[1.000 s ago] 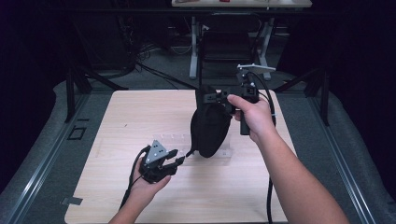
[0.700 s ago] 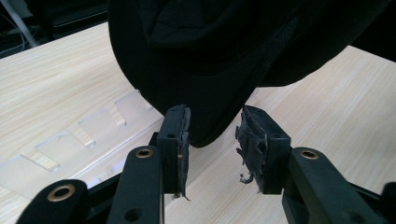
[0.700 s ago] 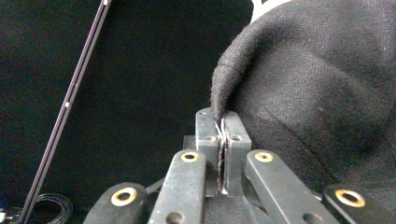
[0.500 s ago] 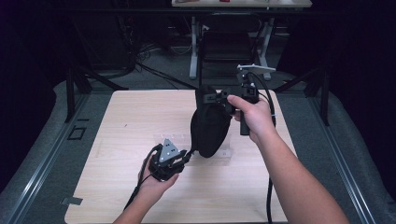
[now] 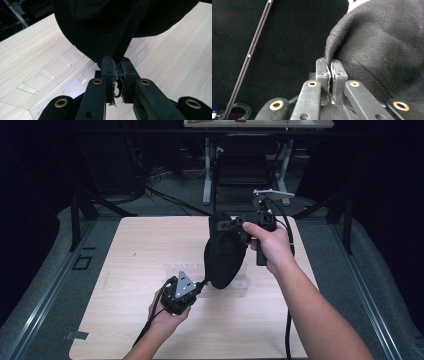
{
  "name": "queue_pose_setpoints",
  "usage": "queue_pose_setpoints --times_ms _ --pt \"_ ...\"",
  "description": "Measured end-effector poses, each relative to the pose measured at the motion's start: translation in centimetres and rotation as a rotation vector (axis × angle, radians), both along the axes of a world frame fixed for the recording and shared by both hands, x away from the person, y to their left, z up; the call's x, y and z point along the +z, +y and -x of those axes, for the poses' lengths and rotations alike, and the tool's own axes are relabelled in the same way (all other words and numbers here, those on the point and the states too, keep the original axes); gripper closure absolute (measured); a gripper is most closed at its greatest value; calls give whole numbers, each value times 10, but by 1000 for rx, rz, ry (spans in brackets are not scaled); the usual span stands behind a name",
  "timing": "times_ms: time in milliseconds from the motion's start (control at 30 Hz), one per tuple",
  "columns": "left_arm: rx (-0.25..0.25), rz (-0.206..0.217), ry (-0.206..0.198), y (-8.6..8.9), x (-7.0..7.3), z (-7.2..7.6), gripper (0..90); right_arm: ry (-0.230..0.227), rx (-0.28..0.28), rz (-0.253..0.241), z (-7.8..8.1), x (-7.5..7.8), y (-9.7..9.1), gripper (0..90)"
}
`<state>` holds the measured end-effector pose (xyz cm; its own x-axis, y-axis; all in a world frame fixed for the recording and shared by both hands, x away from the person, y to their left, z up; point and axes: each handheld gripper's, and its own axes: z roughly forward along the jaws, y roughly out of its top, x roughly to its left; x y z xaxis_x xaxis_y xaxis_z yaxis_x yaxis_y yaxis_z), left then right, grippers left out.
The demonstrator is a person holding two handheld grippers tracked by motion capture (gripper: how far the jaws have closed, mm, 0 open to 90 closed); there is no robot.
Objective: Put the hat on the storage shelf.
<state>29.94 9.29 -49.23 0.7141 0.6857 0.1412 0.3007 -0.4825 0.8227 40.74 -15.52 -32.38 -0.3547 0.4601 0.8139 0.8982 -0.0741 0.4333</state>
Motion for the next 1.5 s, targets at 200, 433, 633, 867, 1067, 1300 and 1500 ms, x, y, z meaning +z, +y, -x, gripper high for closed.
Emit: queue_pose_setpoints --times_ms 200,433,633,867,1067,1300,1500 --pt "1 -3 -18 2 -2 1 847 -9 16 -26 2 2 0 820" --pt "25 3 -17 6 -6 2 854 -21 7 -38 4 6 -10 811" --pt "44 -6 -6 11 -11 1 858 -30 -15 -41 7 9 -19 813" --pt "50 -42 -11 12 -18 2 857 -21 -23 -41 7 6 -30 805" --pt "68 -25 39 15 -30 0 855 -22 -36 -41 9 4 -35 805" --pt "82 25 69 22 -39 -3 852 -29 -45 -36 10 4 -42 797" --pt "86 60 86 28 -42 -4 848 -36 -57 -22 11 3 -44 781"
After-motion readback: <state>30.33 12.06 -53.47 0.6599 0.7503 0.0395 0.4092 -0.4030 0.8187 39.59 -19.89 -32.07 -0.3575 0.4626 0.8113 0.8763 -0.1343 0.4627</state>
